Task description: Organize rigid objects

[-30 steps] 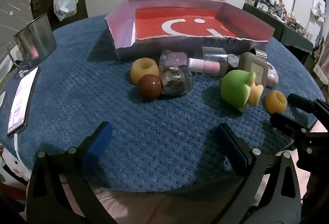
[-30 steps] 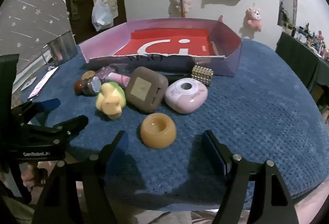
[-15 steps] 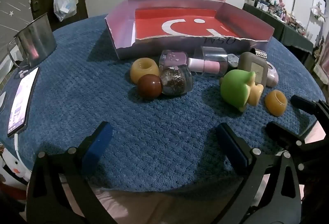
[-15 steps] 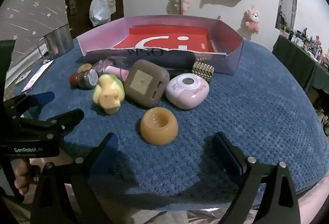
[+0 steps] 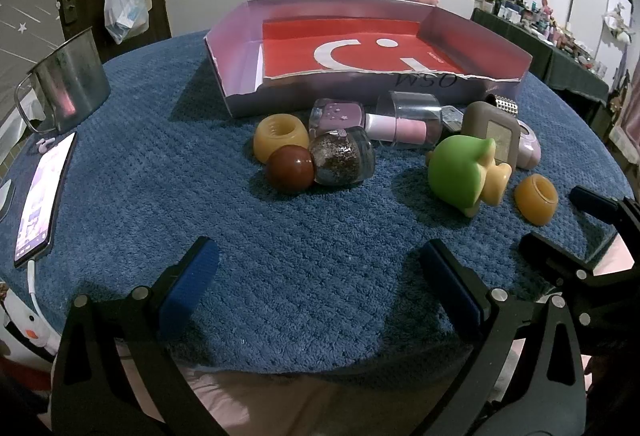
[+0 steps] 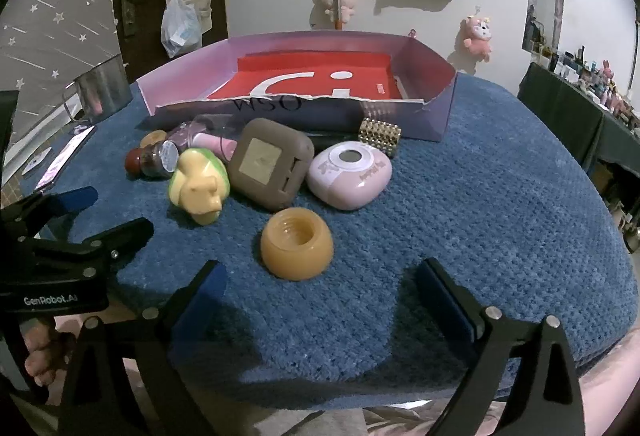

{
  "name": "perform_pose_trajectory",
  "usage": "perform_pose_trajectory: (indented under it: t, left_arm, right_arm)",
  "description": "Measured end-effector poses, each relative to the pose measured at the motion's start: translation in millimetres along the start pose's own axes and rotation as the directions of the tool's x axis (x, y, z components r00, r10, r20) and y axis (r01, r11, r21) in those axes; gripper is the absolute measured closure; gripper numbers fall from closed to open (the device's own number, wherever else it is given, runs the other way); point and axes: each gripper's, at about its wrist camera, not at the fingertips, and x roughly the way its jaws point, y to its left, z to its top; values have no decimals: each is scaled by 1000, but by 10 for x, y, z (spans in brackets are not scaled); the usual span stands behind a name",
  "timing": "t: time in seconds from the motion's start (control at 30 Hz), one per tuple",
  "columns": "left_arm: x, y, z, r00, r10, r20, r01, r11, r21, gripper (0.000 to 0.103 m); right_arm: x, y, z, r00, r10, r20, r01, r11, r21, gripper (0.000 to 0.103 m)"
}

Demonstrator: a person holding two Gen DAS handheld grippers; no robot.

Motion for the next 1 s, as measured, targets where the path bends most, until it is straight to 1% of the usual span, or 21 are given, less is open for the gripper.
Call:
perform_pose_trajectory:
  t: [0.07, 0.13, 0.3, 1.0]
  left_arm:
    - [4, -4, -8, 1000, 1, -1, -1, 1000, -1, 0]
    - [6, -4, -17, 1000, 2, -2, -2, 1000, -2, 0]
    - [-2, -9, -16, 1000, 3, -4, -3, 1000, -2, 0]
    - [-1, 0, -15, 1000, 3, -4, -3, 1000, 1, 0]
  right_arm:
    - [2, 56, 2, 999, -33, 5, 33, 999, -7, 4]
    - [-15, 75, -4, 999, -47, 14, 47, 999, -17, 4]
    - [10, 16, -14, 1000, -23, 3, 23, 1000, 11, 2]
    - [3, 37, -19, 1000, -27, 1, 27, 1000, 3, 1]
